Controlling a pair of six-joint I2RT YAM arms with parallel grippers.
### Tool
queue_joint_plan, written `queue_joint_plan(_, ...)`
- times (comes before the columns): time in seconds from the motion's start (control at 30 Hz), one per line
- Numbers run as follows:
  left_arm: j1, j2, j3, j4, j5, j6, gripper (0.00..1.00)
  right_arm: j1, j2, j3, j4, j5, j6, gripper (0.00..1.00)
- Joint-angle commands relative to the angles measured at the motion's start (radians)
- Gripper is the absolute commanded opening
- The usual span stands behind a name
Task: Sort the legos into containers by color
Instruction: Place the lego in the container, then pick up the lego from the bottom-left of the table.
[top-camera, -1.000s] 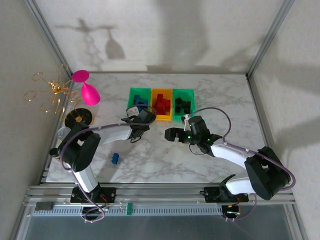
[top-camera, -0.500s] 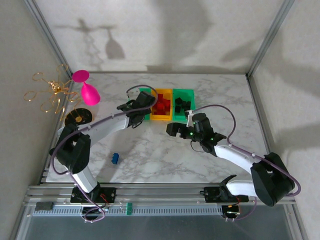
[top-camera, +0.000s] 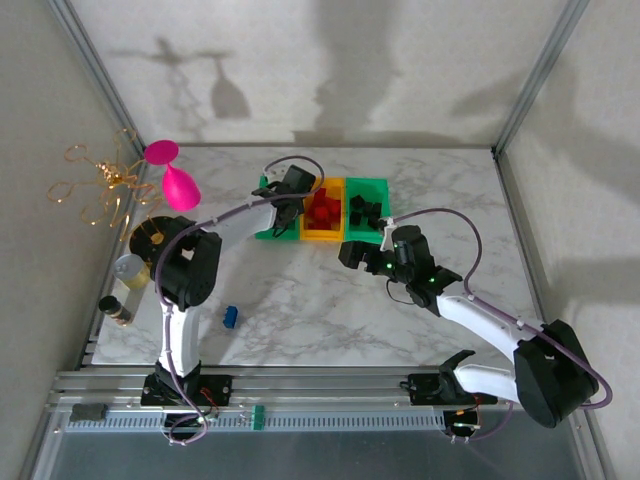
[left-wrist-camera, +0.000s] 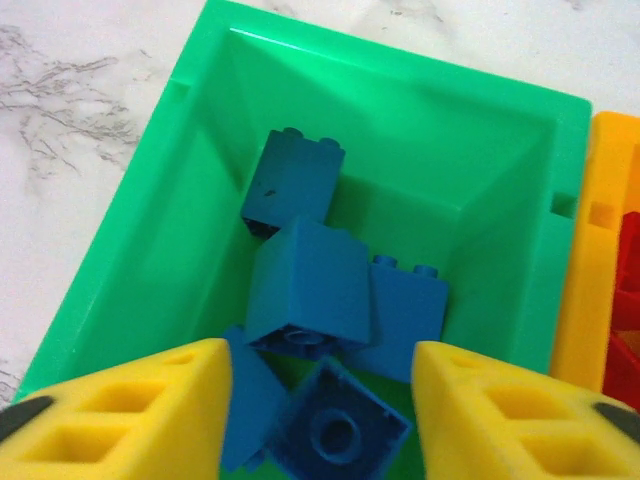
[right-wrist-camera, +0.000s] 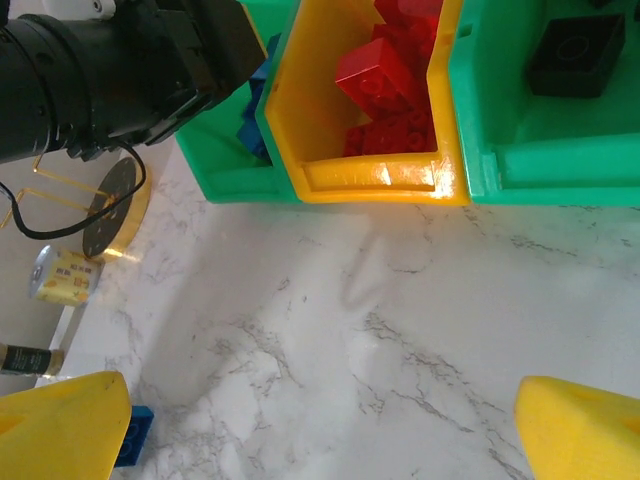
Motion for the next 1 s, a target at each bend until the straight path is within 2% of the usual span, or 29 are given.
queue_joint_plan(0.0, 0.003, -0.052, 0.017, -0.029, 0.01, 0.027, 0.54, -0.008, -0.019, 0.007, -0.025, 0.005, -0.017, 0.99)
queue_joint_plan(0.2, -0.002, -0.232, -0.121, -0.013, 0.068, 0.006, 0.55, -0.008, 0.001, 0.022, -0.044, 0.0, -0.064, 0.99)
queue_joint_plan(0.53, -0.038, -0.61, -0.498, -0.042, 0.111, -0.057, 0.58, 0.008, 0.054, -0.017, -0.002, -0.085, -0.088, 0.99)
queue_joint_plan(0.7, -0.048, -0.783, -0.685, -0.097, 0.129, -0.113, 0.61, 0.074, 0.069, -0.051, 0.057, -0.08, -0.078, 0.99)
queue_joint_plan(0.87, -0.054, -0.917, -0.818, -0.167, 0.124, -0.179, 0.64, 0.182, 0.111, -0.06, 0.07, -0.023, -0.079, 0.99)
queue_joint_plan(0.97, -0.058, -0.975, -0.911, -0.165, 0.18, -0.218, 0.67, 0.239, 0.152, -0.069, 0.096, -0.006, -0.057, 0.99)
